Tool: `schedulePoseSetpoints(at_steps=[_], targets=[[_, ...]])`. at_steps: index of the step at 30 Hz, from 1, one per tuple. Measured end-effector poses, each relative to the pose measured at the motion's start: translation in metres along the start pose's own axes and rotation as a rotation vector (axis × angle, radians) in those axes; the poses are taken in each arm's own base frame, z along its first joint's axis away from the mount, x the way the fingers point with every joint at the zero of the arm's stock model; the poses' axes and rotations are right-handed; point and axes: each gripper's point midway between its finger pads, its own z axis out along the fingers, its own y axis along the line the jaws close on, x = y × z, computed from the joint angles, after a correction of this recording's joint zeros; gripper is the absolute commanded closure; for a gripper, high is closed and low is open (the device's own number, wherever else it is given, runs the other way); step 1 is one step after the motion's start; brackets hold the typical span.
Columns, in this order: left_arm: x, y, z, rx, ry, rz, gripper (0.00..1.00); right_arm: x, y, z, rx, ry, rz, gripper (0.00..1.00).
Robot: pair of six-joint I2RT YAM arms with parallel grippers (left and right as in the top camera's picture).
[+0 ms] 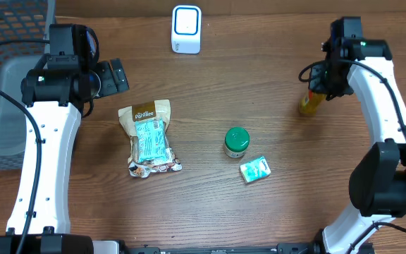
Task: Scan the item barcode
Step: 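Move the soap bottle right and set it down on the table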
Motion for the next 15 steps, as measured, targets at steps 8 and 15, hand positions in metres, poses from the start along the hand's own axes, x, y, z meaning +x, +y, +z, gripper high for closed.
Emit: schedulePoseSetpoints(at_steps=[8, 15], targets=[[0.0, 0.0, 0.0, 0.0, 0.0, 0.0, 0.0, 0.009, 0.0, 0.009, 0.0, 0.029, 0.007, 0.63], [0.0, 0.0, 0.0, 0.0, 0.0, 0.0, 0.0, 0.011, 0.0, 0.009, 0.001, 0.038, 0.032, 0.55]])
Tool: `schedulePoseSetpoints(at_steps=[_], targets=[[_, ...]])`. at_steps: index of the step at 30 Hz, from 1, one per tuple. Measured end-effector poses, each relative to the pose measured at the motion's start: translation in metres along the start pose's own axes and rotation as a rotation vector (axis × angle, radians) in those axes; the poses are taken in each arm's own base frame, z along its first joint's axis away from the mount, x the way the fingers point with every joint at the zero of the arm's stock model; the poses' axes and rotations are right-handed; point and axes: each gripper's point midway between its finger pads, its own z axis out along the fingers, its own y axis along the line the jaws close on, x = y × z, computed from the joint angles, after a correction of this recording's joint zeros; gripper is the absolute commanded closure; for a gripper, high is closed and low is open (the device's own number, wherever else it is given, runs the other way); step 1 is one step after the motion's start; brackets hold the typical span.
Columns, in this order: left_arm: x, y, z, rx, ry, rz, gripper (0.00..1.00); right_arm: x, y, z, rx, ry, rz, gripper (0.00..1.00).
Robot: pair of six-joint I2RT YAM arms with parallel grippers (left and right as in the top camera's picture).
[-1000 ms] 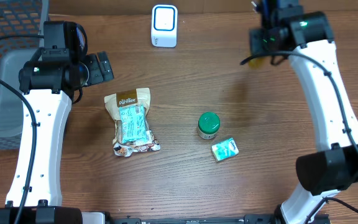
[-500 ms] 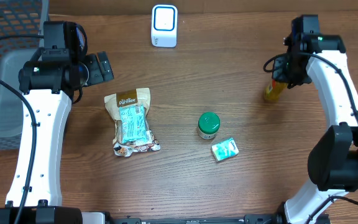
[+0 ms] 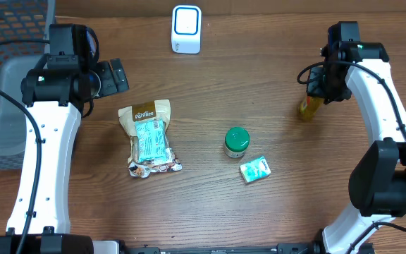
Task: Scan the item barcode
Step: 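Move the soap bottle right and set it down on the table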
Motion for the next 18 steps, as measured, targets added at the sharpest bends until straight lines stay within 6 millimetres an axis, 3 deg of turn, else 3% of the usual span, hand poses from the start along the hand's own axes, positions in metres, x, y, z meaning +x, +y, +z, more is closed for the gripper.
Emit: schedulePoseSetpoints(at_steps=[1, 2, 5, 13, 16, 18], targets=[[0.0, 0.0, 0.0, 0.0, 0.0, 0.0, 0.01, 0.001, 0.0, 0.0, 0.0, 0.002, 0.004, 0.5], [0.0, 0.0, 0.0, 0.0, 0.0, 0.0, 0.0, 0.001, 0.0, 0.0, 0.0, 0.004, 0.012, 0.24], [0.0, 0.0, 0.0, 0.0, 0.0, 0.0, 0.01, 0.003, 0.0, 0.0, 0.0, 0.012, 0.014, 0.01], [0.0, 0.0, 0.0, 0.0, 0.0, 0.0, 0.0, 0.008, -0.001, -0.004, 0.005, 0.035, 0.03, 0.0], [0.0, 0.0, 0.0, 0.0, 0.0, 0.0, 0.0, -0.004, 0.0, -0.023, 0.0, 0.003, 0.049, 0.0], [0.0, 0.0, 0.0, 0.0, 0.0, 0.0, 0.0, -0.021, 0.002, -0.046, -0.016, -0.052, 0.056, 0.0]])
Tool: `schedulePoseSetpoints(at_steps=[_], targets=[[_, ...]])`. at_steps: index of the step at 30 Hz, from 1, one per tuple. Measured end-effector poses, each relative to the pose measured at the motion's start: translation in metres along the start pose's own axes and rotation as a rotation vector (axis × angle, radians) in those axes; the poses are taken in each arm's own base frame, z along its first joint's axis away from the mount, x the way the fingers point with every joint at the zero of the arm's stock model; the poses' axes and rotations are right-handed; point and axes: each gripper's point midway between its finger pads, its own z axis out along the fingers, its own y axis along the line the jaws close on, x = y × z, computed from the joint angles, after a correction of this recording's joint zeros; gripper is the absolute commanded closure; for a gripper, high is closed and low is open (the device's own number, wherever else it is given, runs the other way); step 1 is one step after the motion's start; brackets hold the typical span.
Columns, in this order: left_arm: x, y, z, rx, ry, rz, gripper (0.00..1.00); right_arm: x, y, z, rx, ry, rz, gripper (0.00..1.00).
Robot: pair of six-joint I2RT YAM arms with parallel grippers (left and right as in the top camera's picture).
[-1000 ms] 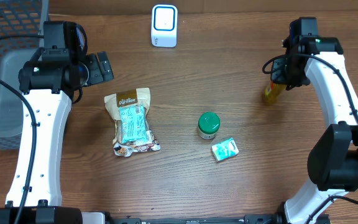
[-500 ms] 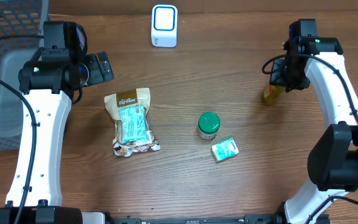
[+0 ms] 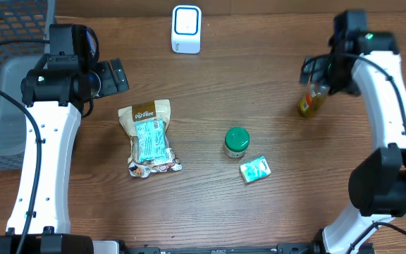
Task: Scan the item barcode
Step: 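Move the soap bottle right and set it down on the table, then open the right gripper and move it over the green-lidded jar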
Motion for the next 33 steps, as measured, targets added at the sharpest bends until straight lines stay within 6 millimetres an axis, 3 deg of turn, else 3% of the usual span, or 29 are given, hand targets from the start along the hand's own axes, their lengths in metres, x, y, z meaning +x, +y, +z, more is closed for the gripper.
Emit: schedulePoseSetpoints(at_steps=[2, 3, 7, 10, 16, 20, 23, 27, 33], targets=[[0.0, 0.0, 0.0, 0.0, -0.001, 0.0, 0.0, -0.016, 0.009, -0.034, -0.044, -0.061, 0.004, 0.0], [0.0, 0.0, 0.0, 0.0, 0.0, 0.0, 0.0, -0.009, 0.02, -0.055, -0.095, -0.038, -0.004, 0.0], [0.0, 0.0, 0.0, 0.0, 0.0, 0.0, 0.0, 0.015, 0.051, -0.081, -0.21, 0.034, -0.041, 0.0], [0.0, 0.0, 0.0, 0.0, 0.0, 0.0, 0.0, 0.037, 0.074, -0.087, -0.27, 0.103, -0.081, 0.0], [0.0, 0.0, 0.0, 0.0, 0.0, 0.0, 0.01, 0.059, 0.118, -0.098, -0.404, 0.159, -0.153, 0.03], [0.0, 0.0, 0.0, 0.0, 0.0, 0.0, 0.0, 0.076, 0.135, -0.104, -0.444, 0.212, -0.165, 0.12], [0.0, 0.0, 0.0, 0.0, 0.0, 0.0, 0.0, 0.088, 0.151, -0.107, -0.452, 0.23, -0.19, 0.12], [0.0, 0.0, 0.0, 0.0, 0.0, 0.0, 0.0, 0.109, 0.169, -0.107, -0.376, 0.241, -0.199, 0.09], [0.0, 0.0, 0.0, 0.0, 0.0, 0.0, 0.0, 0.135, 0.18, -0.106, -0.207, 0.219, -0.157, 0.05]])
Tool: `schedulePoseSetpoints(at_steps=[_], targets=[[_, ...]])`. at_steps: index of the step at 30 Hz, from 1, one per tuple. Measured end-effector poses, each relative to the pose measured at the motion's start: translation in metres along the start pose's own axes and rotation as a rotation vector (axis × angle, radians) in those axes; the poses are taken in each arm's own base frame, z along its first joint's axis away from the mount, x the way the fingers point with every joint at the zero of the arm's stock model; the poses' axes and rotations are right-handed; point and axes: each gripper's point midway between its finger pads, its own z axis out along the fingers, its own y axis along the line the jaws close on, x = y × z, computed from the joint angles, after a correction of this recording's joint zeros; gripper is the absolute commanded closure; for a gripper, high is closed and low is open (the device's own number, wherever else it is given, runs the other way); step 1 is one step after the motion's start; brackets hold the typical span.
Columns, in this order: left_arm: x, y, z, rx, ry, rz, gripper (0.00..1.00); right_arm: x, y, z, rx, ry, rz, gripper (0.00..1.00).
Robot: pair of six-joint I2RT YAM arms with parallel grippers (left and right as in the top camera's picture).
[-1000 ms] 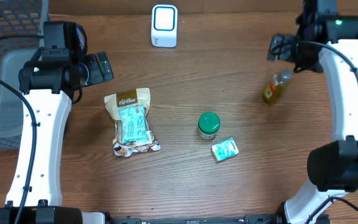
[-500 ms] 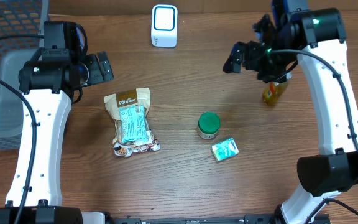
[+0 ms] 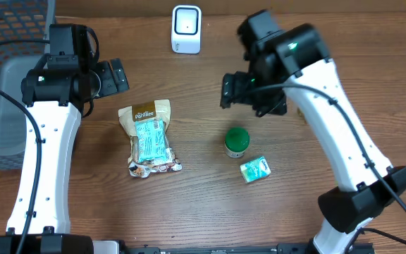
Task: Scan the item barcode
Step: 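Open the right gripper and move it over the green-lidded jar, then lower the right gripper and grasp the green-lidded jar by its lid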
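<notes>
The white barcode scanner [image 3: 186, 28] stands at the table's far edge. A tan and blue snack pouch [image 3: 149, 137] lies left of centre. A jar with a green lid [image 3: 237, 141] stands in the middle, with a small green and white packet [image 3: 255, 169] just in front of it. My right gripper [image 3: 230, 90] hangs above the table between the scanner and the jar; its fingers are dark and I cannot read them or any load. The right arm covers the spot at right where a yellow bottle would stand. My left gripper [image 3: 115, 76] hovers up and left of the pouch, holding nothing visible.
A grey mesh basket [image 3: 5, 85] fills the far left side. The right arm [image 3: 330, 134] stretches diagonally across the right half of the table.
My right gripper was at the far right by the yellow bottle; now it is near the centre, above the green-lidded jar. The bottle no longer shows. The left arm has not moved.
My right gripper stayed at the yellow bottle on the right through the three earlier moments, the bottle looking a little tilted in the last. Now the gripper is at mid-table and the bottle is out of sight. Pouch, jar, packet and left arm kept their places.
</notes>
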Motion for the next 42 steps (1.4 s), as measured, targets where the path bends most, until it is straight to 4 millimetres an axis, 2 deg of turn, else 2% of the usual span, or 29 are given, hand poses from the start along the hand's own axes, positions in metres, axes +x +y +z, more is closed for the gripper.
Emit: schedulePoseSetpoints(at_steps=[5, 13, 16, 21, 24, 29, 34, 37, 42], targets=[[0.0, 0.0, 0.0, 0.0, 0.0, 0.0, 0.0, 0.004, 0.004, 0.002, 0.08, -0.054, 0.063, 0.02], [0.0, 0.0, 0.0, 0.0, 0.0, 0.0, 0.01, 0.009, -0.006, 0.007, 0.166, -0.068, 0.1, 0.01], [0.0, 0.0, 0.0, 0.0, 0.0, 0.0, 0.0, 0.015, -0.017, 0.02, 0.221, -0.037, 0.105, 0.01], [0.0, 0.0, 0.0, 0.0, 0.0, 0.0, 0.0, 0.021, -0.031, 0.057, 0.286, 0.003, 0.109, 0.0], [0.0, 0.0, 0.0, 0.0, 0.0, 0.0, 0.0, 0.022, -0.037, 0.08, 0.302, 0.01, 0.105, 0.0], [0.0, 0.0, 0.0, 0.0, 0.0, 0.0, 0.01, 0.024, -0.042, 0.106, 0.309, 0.018, 0.096, 0.0], [0.0, 0.0, 0.0, 0.0, 0.0, 0.0, 0.01, 0.02, -0.04, 0.128, 0.28, -0.007, 0.084, 0.0], [0.0, 0.0, 0.0, 0.0, 0.0, 0.0, 0.0, 0.015, -0.028, 0.141, 0.205, -0.013, 0.033, 0.0], [0.0, 0.0, 0.0, 0.0, 0.0, 0.0, 0.0, 0.024, -0.024, 0.153, 0.163, 0.03, -0.009, 0.0]])
